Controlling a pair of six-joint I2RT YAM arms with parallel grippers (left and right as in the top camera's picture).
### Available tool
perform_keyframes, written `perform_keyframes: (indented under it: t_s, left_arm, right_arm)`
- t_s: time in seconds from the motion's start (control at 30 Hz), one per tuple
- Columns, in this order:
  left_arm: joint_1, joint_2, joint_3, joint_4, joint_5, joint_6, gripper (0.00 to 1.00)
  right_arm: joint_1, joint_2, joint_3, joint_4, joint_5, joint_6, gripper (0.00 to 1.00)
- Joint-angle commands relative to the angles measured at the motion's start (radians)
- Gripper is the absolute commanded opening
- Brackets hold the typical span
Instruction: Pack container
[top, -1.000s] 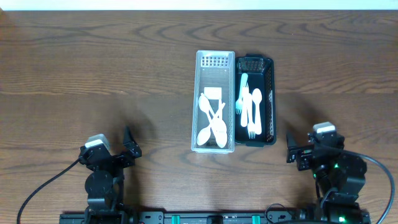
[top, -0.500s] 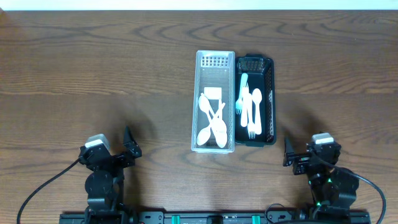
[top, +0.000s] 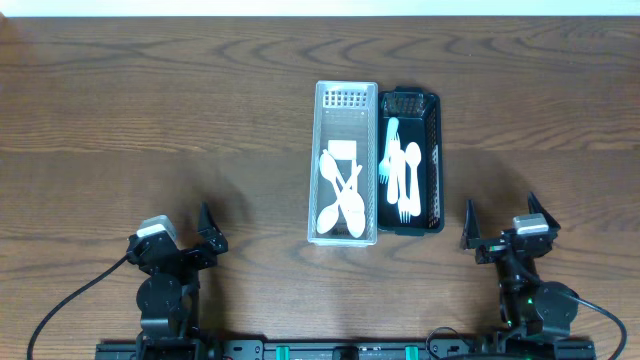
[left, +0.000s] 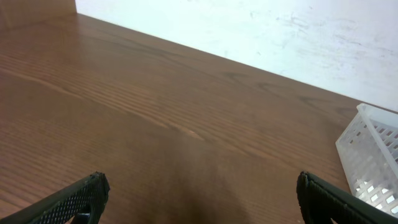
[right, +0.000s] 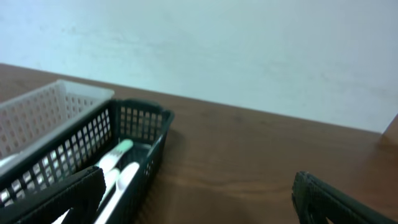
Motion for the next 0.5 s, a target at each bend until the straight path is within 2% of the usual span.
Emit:
perform_keyframes:
  t_s: [0.0,0.47]
  left_arm:
    - [0.005,-0.006,-0.026,-0.007,-0.005,0.002,0.98]
    - [0.004,-0.006,-0.026,-0.007,-0.005,0.002,0.98]
  right_arm:
    - [0.008,-0.006,-0.008,0.009,0.010,0.011,0.99]
    - [0.008,-0.005,-0.008,-0.030,0.010,0.011,0.99]
